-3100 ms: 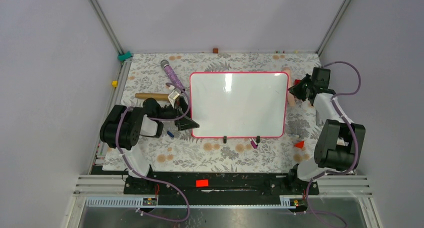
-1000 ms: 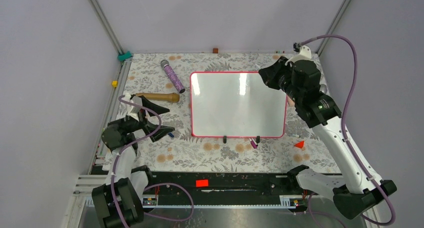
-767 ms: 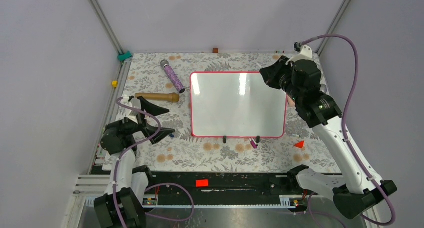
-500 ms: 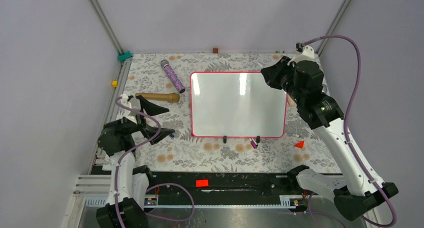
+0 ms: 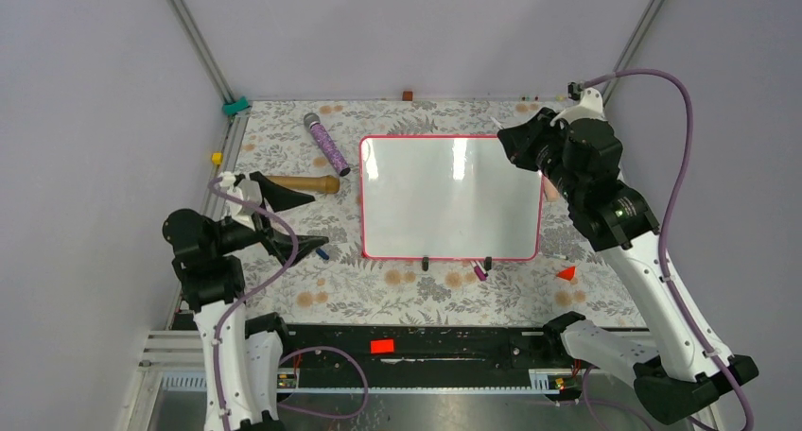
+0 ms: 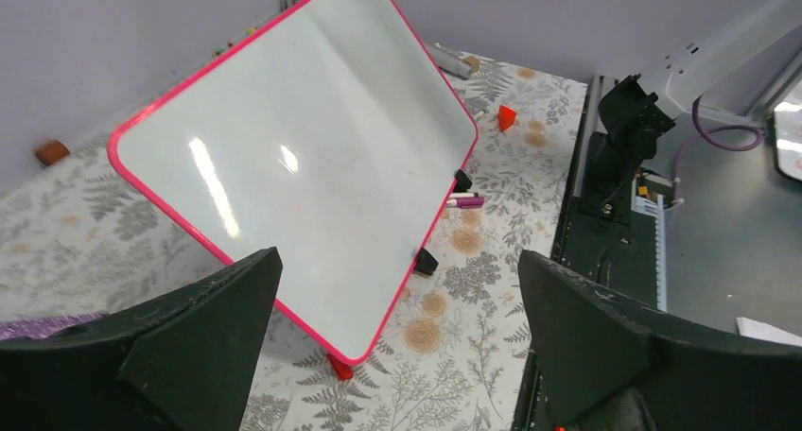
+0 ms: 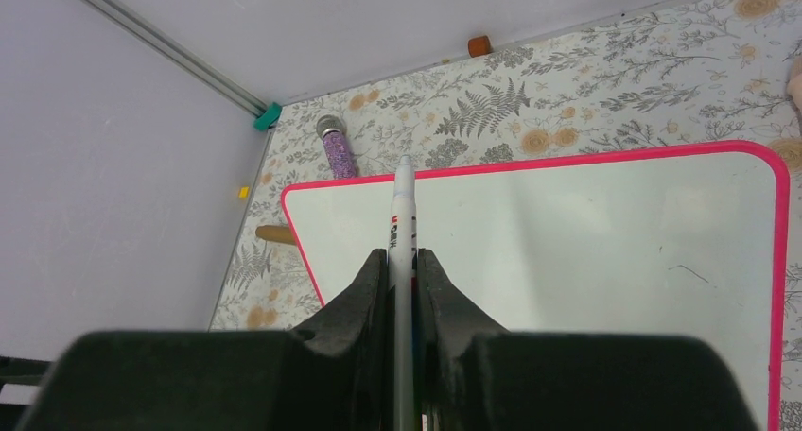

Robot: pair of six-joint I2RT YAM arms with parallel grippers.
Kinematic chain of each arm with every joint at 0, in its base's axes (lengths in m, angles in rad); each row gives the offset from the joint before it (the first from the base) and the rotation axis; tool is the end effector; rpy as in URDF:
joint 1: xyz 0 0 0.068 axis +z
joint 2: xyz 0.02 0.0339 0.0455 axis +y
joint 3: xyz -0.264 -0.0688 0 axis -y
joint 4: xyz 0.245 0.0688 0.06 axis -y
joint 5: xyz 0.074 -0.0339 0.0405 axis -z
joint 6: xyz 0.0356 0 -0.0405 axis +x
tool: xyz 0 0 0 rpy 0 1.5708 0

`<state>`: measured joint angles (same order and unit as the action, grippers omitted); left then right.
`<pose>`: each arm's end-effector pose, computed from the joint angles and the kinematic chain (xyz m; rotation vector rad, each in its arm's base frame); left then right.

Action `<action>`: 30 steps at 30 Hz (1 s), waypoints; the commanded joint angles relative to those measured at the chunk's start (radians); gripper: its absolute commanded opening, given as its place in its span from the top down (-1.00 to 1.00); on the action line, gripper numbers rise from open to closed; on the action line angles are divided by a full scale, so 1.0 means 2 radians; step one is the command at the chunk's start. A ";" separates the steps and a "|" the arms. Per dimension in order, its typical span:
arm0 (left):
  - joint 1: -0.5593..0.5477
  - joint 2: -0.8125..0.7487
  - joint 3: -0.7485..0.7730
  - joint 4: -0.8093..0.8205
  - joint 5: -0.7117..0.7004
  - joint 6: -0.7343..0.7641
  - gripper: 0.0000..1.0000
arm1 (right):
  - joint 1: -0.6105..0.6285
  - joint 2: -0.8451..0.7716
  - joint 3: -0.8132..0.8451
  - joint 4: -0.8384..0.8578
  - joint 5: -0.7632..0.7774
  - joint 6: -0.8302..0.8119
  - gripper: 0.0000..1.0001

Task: Write a sentence on the whiteboard
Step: Hold the whiteboard on the whiteboard stand.

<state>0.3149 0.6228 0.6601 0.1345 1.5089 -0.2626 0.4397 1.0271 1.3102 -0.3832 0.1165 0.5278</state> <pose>0.1282 0.0044 0.3496 0.8660 1.4065 -1.0009 0.1924 0.0860 0.4546 0.1652 1.7016 0.6301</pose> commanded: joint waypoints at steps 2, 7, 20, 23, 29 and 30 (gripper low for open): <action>-0.002 -0.022 0.014 0.005 -0.025 -0.015 -0.98 | 0.005 -0.013 0.024 -0.005 0.015 -0.008 1.00; -0.005 -0.036 0.016 0.011 -0.021 -0.020 -0.97 | 0.005 -0.017 0.027 -0.005 0.010 -0.006 1.00; -0.065 -0.092 0.051 -0.292 -0.115 0.098 -0.50 | 0.005 -0.034 0.021 -0.007 0.008 -0.010 1.00; -0.094 -0.099 0.048 -0.300 -0.067 0.118 -0.97 | 0.005 -0.034 0.023 -0.007 0.008 -0.009 1.00; -0.102 -0.075 0.087 -0.433 0.055 0.280 -0.97 | 0.005 -0.043 0.023 -0.008 0.009 -0.010 1.00; -0.102 -0.071 0.098 -0.481 0.048 0.323 -0.98 | 0.005 -0.044 0.023 -0.009 0.011 -0.010 1.00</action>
<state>0.1139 0.4480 0.7547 -0.5346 1.4857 0.0780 0.4397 0.9653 1.3209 -0.4149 0.1158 0.5228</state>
